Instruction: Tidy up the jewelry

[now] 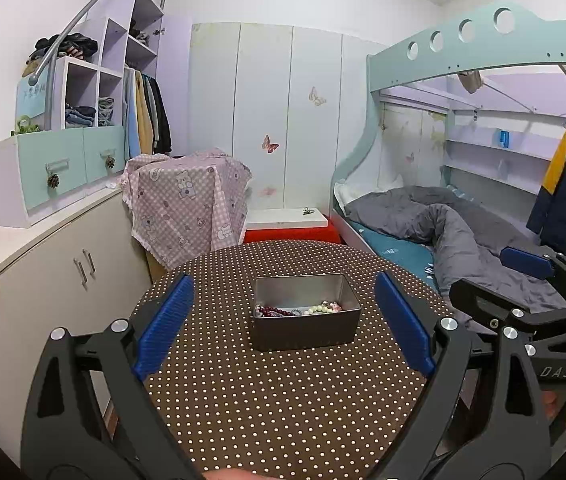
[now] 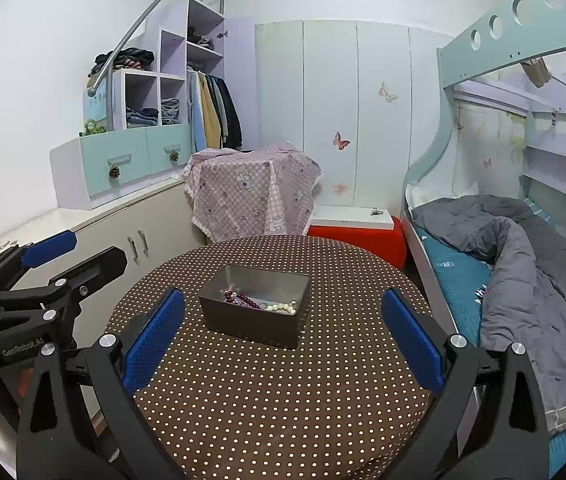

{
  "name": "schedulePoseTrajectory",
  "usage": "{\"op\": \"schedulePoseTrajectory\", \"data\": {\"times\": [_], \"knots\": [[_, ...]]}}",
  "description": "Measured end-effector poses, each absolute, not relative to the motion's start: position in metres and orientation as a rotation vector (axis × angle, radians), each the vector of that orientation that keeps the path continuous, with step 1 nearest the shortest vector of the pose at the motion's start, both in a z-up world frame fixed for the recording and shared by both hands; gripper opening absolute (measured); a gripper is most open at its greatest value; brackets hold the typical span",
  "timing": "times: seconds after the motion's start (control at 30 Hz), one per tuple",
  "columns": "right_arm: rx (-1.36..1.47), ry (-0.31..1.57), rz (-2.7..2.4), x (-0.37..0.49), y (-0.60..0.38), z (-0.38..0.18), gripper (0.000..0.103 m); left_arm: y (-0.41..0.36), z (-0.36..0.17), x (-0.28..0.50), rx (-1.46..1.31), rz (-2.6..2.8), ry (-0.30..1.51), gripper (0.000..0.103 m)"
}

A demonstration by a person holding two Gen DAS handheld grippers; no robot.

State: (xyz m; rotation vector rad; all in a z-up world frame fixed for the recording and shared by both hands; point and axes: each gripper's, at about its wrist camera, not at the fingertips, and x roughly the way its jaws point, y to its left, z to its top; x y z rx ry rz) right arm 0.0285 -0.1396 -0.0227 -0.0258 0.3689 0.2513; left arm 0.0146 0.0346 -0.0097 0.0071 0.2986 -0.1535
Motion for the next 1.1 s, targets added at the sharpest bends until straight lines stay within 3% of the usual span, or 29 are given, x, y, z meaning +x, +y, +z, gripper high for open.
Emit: {"op": "schedulePoseTrajectory", "data": {"times": [1.1], "knots": [[-0.03, 0.377, 0.244, 0.0203, -0.1309, -0.0266, 0.095, 0.0354, -0.0104, 0.0108, 0.005, -0.151, 0.332, 0.092]]}}
